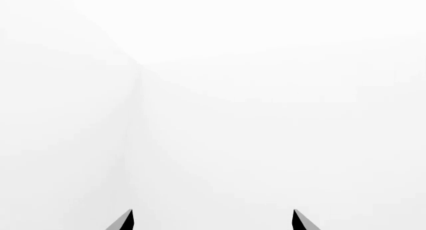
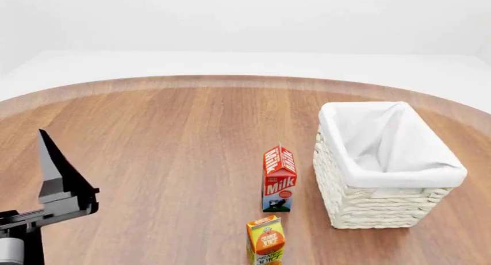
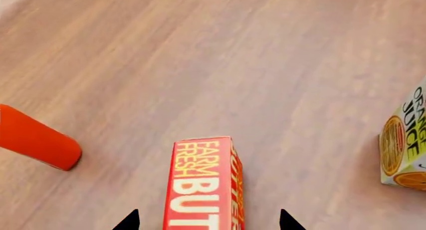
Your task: Pick up the cream cheese box and the butter, and put them in the basket.
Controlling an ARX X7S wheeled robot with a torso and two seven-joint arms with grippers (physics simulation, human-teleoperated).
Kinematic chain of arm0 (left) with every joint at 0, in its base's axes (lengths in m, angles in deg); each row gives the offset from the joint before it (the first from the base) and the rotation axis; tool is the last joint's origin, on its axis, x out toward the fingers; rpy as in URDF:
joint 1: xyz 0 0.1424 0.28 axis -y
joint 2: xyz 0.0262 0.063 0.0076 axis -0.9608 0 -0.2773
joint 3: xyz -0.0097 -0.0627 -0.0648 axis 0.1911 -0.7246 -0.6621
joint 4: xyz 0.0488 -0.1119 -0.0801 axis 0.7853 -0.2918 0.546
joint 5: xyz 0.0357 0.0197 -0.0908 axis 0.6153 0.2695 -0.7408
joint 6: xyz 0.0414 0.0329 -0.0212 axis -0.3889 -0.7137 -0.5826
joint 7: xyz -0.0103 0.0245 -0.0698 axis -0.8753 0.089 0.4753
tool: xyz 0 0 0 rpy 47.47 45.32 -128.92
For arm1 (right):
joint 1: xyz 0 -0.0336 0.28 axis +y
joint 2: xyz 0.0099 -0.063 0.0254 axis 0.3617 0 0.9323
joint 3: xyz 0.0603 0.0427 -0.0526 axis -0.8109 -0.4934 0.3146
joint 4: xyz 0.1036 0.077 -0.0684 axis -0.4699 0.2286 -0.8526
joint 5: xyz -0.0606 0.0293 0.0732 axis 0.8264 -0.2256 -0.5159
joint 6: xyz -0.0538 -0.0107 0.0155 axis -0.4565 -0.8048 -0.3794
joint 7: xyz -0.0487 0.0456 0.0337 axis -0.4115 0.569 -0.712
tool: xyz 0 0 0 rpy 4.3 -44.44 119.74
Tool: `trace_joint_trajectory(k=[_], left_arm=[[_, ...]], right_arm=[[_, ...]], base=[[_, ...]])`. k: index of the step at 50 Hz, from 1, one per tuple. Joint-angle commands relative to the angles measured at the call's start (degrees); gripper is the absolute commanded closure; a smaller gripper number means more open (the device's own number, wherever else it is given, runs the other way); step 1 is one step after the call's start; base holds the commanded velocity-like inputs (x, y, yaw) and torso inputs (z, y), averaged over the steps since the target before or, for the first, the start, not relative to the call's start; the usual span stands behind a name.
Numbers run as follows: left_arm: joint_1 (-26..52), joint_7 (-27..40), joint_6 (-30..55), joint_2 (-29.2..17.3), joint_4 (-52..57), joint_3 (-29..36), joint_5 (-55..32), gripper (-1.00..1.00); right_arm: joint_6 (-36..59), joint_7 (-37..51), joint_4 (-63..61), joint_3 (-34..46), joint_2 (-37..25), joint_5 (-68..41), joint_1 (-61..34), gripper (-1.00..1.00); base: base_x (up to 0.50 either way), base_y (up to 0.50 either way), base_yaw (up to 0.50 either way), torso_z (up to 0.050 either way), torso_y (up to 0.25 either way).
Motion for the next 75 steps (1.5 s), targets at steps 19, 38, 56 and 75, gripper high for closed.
trace_joint_trajectory(k=[19, 38, 56, 75], left_arm=[[-0.4, -0.9, -0.3, 0.9, -0.3, -2.0, 0.3, -1.0], [-0.7, -0.7, -0.5, 0.5, 0.0, -2.5, -0.2, -1.0], [-0.7, -0.4, -0.3, 0.5, 0.2, -2.3, 0.0, -1.0], [-0.9, -0.3, -0.9, 0.4, -0.2, -2.6, -0.3, -1.0]], right_arm=[[1.4, -2.3, 2.4, 1.8, 1.7, 2.4, 0.3, -1.0], [1.2, -4.0, 4.1, 3.4, 2.2, 3.0, 1.3, -1.0], [2.1, -1.0, 2.9, 3.2, 1.7, 0.5, 1.4, -1.0], [1.9, -2.0, 4.6, 3.9, 1.8, 0.7, 1.7, -1.0]], base=[[0.0, 0.0, 0.0, 0.0, 0.0], [0.0, 0.0, 0.0, 0.0, 0.0], [0.0, 0.0, 0.0, 0.0, 0.0], [0.0, 0.0, 0.0, 0.0, 0.0]])
